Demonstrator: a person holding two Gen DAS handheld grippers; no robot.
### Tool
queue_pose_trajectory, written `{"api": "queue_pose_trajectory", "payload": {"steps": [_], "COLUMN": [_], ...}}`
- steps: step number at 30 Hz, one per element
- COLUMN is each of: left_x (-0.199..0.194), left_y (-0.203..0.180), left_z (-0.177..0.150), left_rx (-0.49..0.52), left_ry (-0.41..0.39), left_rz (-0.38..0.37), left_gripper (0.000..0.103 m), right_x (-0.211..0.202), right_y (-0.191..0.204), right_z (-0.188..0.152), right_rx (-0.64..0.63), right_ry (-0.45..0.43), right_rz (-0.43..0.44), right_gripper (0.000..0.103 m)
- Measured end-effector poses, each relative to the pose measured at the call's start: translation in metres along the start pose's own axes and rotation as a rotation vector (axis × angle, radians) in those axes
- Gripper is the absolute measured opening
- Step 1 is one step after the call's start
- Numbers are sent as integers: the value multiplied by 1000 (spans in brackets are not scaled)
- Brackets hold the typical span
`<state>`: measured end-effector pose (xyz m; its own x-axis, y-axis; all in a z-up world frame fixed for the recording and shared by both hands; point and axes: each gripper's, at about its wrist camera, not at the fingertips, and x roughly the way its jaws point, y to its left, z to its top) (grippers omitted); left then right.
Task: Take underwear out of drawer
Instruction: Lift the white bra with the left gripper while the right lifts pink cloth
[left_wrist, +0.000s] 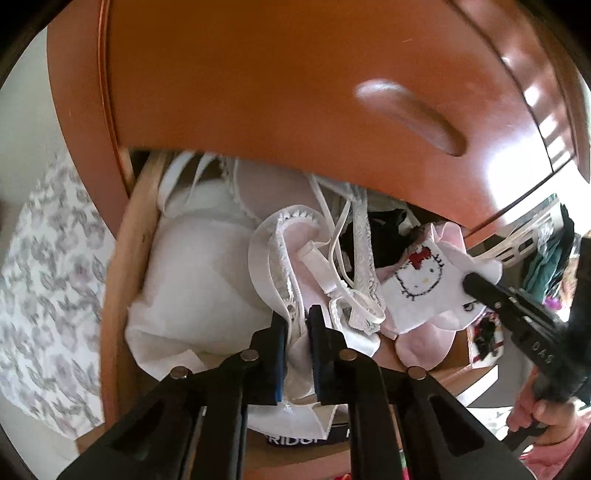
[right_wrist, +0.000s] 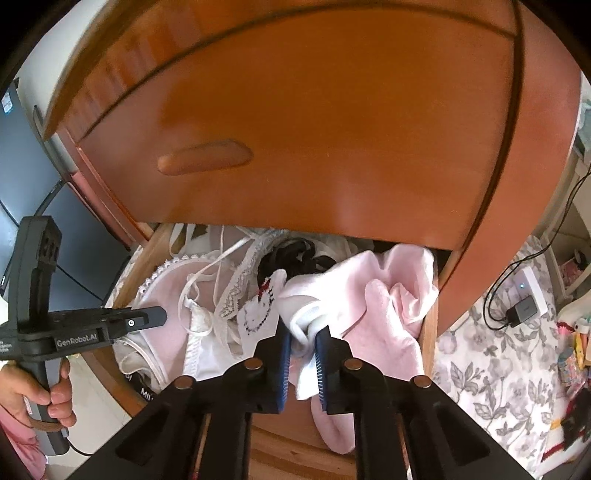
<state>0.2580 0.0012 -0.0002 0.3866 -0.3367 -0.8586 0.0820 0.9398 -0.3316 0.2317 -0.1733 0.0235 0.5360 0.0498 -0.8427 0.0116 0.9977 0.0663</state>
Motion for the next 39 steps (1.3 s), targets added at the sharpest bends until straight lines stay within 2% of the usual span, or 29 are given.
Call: {"api": "queue_pose_trajectory", "payload": {"steps": [4,10,18,28,31,39], "left_x": [-23,-64,-111,-170,-186,-245], "left_y": [-18,-56,-84,-128,-136,-169], "left_z": [5,6,6,-7,-12,-29], "left_rx": [86,330,447,644,681,731], "left_ry": [-54,-146,-258,-488,-551,-731], "left_rz": [68,308,508,819,885,984], "left_gripper": [10,9,8,8,8,8], "right_x": [-24,-70,-113,-163,-177,-221], "right_y": [2,0,0,8,14,20], "right_z": [3,7,3,0,-2,-2], "right_rx": [-12,-23,-24,-34,-40,-37], "right_ry": [-33,-99,-148,-217,-237,-306], "right_rz": [0,-25,-40,-35,-34,-34], "right_gripper": [12,12,12,12,12,12]}}
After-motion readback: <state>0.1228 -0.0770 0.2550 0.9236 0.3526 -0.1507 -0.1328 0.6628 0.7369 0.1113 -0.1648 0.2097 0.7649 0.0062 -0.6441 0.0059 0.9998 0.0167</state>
